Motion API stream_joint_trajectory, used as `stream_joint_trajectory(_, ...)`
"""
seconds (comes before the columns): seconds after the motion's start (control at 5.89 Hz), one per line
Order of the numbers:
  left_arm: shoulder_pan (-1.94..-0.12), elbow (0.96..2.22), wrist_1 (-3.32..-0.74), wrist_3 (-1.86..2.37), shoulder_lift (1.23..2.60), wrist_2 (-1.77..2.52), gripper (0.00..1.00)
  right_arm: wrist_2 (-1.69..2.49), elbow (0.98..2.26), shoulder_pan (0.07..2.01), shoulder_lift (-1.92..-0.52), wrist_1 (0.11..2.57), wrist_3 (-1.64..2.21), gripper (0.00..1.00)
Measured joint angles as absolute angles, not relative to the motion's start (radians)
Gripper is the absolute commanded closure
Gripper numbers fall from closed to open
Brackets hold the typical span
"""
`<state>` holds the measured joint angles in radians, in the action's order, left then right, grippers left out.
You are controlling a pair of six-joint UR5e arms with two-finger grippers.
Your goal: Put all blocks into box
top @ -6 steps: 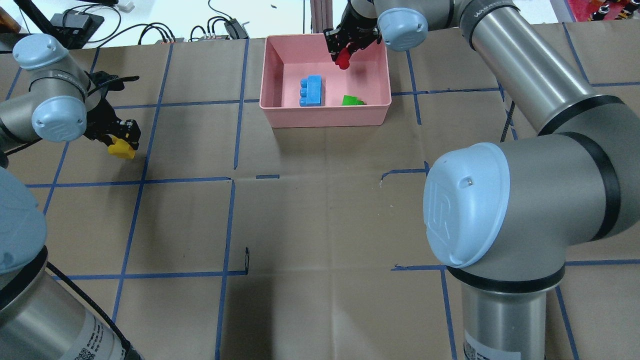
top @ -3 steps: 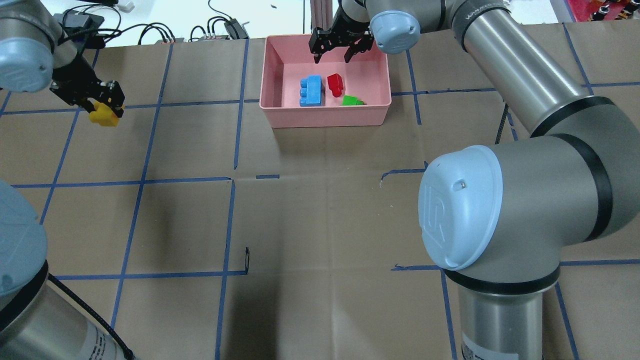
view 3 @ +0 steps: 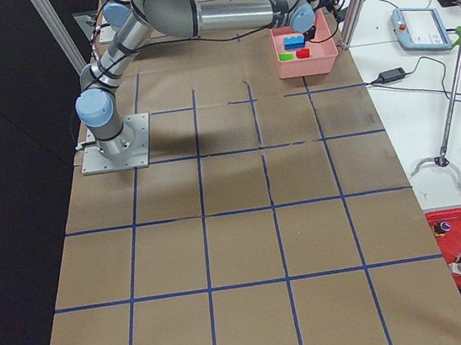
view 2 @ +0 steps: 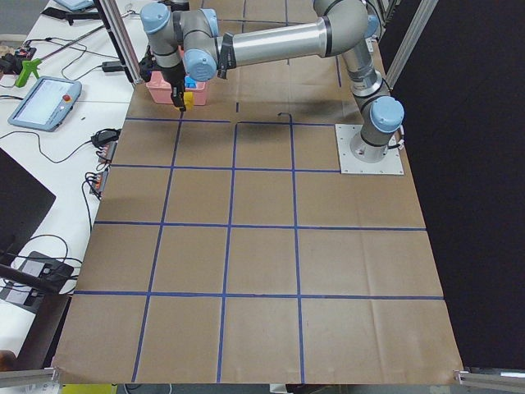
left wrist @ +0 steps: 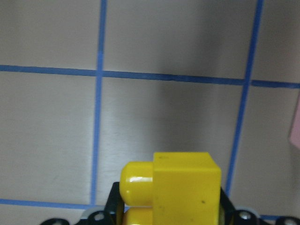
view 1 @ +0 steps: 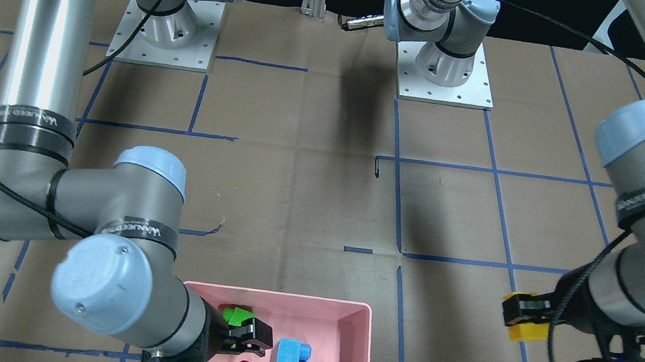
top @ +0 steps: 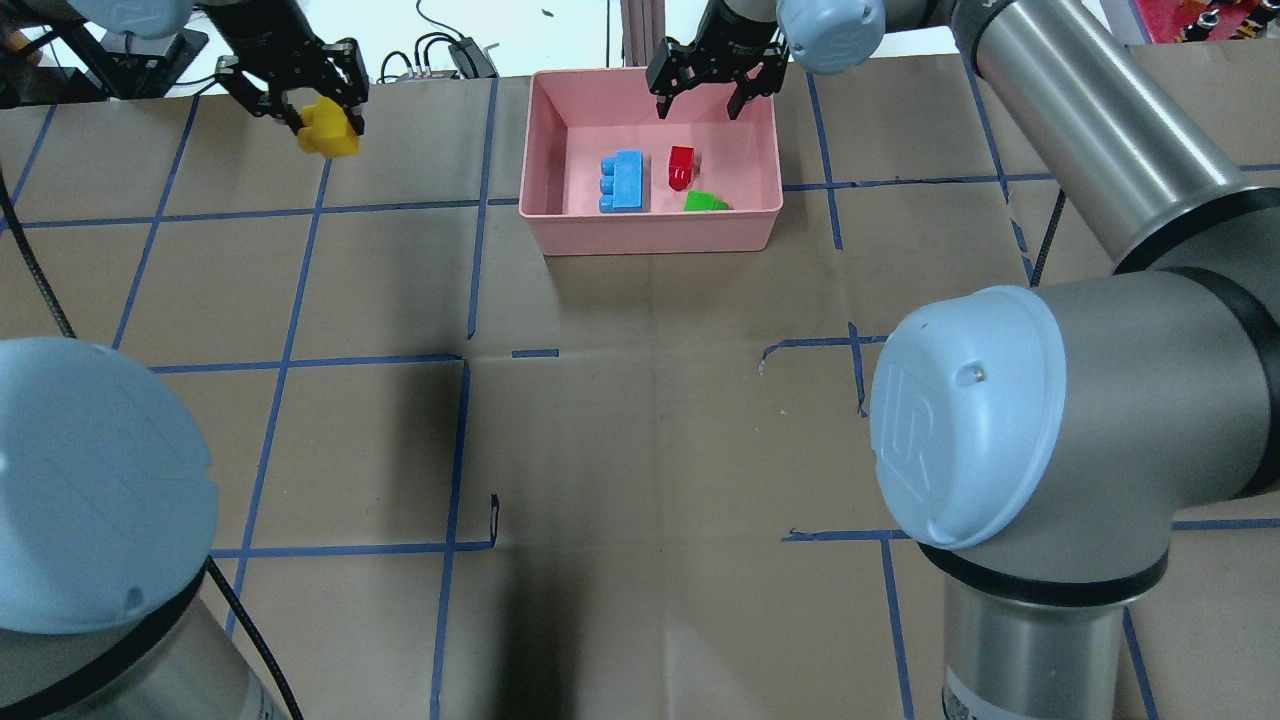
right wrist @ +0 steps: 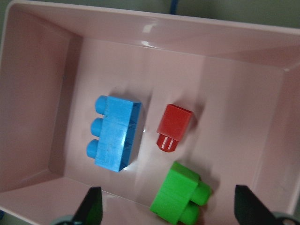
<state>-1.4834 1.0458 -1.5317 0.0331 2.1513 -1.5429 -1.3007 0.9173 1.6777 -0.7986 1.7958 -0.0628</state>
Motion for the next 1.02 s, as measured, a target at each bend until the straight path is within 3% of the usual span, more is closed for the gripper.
stream_joint_trajectory(0.51,-1.688,0.808,-1.518,0.32,2.364,-1.476,0.84,-1.486,1.002,1.617,-1.035,1.434,-0.124,0.0)
stream_joint_trajectory(0.68,-1.723,0.765,-1.48,0.363,2.438,-1.477,0.71,-1.518,1.113,1.616,-1.146,1.4,-0.12,0.0)
stream_joint_trajectory(0.85,-1.747,0.757,-1.417,0.401,2.484,-1.49,0.16,-1.526,1.28,1.616,-1.287,1.418,-0.115,0.0)
stream_joint_trajectory(1.02,-1.759,0.758,-1.36,0.414,2.502,-1.514,0.01,-1.531,1.452,1.616,-1.424,1.478,-0.113,0.0)
